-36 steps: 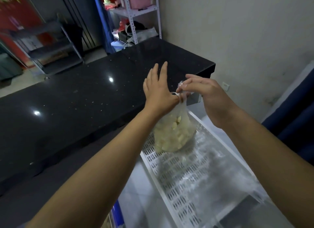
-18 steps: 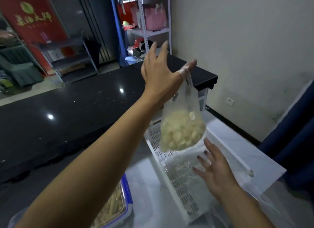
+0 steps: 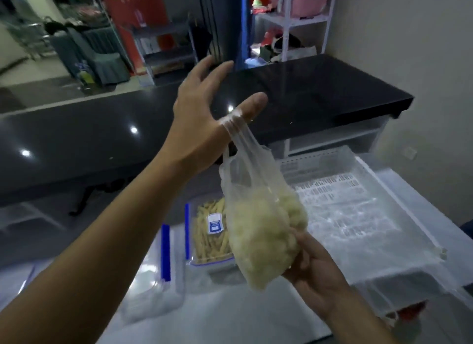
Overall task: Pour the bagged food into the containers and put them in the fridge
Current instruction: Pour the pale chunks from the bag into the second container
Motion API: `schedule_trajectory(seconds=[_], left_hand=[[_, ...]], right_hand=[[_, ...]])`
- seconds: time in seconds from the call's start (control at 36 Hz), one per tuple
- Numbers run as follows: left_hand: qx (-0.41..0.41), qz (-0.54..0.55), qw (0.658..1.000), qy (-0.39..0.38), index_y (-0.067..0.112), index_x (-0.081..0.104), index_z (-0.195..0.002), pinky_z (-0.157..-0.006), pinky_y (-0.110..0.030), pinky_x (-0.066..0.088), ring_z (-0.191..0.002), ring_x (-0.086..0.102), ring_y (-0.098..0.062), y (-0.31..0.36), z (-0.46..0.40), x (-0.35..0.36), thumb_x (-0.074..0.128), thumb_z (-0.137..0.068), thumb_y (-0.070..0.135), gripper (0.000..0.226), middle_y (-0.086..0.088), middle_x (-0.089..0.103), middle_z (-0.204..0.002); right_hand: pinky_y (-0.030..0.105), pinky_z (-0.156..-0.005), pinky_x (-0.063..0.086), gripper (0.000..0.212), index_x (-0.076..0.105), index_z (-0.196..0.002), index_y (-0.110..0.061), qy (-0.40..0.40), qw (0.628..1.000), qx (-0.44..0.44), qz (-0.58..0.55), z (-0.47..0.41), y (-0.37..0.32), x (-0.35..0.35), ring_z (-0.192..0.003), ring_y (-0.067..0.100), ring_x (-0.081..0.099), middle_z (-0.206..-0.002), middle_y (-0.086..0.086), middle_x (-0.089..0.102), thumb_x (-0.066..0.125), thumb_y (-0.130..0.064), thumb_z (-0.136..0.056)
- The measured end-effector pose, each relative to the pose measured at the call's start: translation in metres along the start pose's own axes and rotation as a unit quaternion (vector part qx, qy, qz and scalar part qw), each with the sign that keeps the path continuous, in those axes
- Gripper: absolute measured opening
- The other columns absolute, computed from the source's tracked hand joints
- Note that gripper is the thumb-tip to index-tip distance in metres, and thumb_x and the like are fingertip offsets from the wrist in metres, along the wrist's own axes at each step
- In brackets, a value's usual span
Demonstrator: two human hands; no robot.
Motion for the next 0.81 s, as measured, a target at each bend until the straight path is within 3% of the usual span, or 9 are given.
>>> schedule_trajectory(seconds=[0.08, 0.22, 0.44, 0.64, 0.81], left_hand=[[-0.028, -0.029, 0.999, 0.034, 0.029, 0.042, -0.150, -0.121, -0.052, 0.022, -0.150, 0.018, -0.015, -0.036, 0.027, -0.039, 0.055, -0.079, 0.074, 0.084, 0.004, 0.022, -0.163], [-0.096, -0.089, 0.987, 0.089, 0.028, 0.041, -0.150, -0.121, -0.051, 0.021, -0.150, 0.016, -0.019, -0.112, 0.084, -0.094, 0.057, -0.082, 0.067, 0.080, 0.001, 0.020, -0.163], [-0.185, -0.185, 0.961, 0.091, 0.023, 0.037, -0.152, -0.120, -0.056, 0.017, -0.148, 0.016, -0.030, -0.231, 0.175, -0.118, 0.053, -0.088, 0.057, 0.075, -0.008, 0.021, -0.163], [-0.233, -0.165, 0.955, 0.079, 0.019, 0.039, -0.151, -0.120, -0.053, 0.014, -0.147, 0.021, -0.034, -0.305, 0.211, -0.111, 0.063, -0.093, 0.045, 0.068, -0.014, 0.024, -0.161], [-0.255, -0.124, 0.957, 0.057, 0.025, 0.032, -0.154, -0.121, -0.051, 0.012, -0.149, 0.014, -0.032, -0.337, 0.214, -0.104, 0.055, -0.096, 0.049, 0.066, -0.009, 0.017, -0.164]], right_hand=[[0.038, -0.068, 0.056, 0.057, 0.068, -0.121, -0.012, 0.010, 0.994, -0.034, 0.104, -0.004, 0.011, 0.020, -0.087, 0.023, 0.069, -0.106, 0.012, 0.072, 0.075, -0.027, -0.066], [0.037, -0.062, 0.056, 0.023, 0.073, -0.097, -0.021, 0.047, 0.977, -0.104, 0.178, -0.013, 0.033, 0.048, -0.076, 0.019, 0.071, -0.093, 0.006, 0.074, 0.070, -0.008, -0.079], [0.031, -0.060, 0.057, 0.053, 0.069, -0.110, -0.035, 0.127, 0.921, -0.201, 0.308, -0.028, 0.068, 0.083, -0.080, 0.021, 0.073, -0.093, 0.002, 0.075, 0.071, 0.004, -0.076], [0.028, -0.060, 0.059, 0.056, 0.066, -0.114, -0.039, 0.152, 0.886, -0.220, 0.378, -0.038, 0.097, 0.113, -0.084, 0.014, 0.073, -0.096, -0.005, 0.076, 0.075, -0.002, -0.072], [0.016, -0.057, 0.055, 0.061, 0.064, -0.107, -0.049, 0.167, 0.839, -0.282, 0.435, -0.040, 0.103, 0.138, -0.084, 0.004, 0.071, -0.097, -0.016, 0.073, 0.076, 0.001, -0.074]])
Point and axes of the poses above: each hand's wrist, its own z-axis away from the middle knuckle, its own x-axis out of the palm, y = z × x, the point moved 3 cm from there along -z, towards the middle knuckle
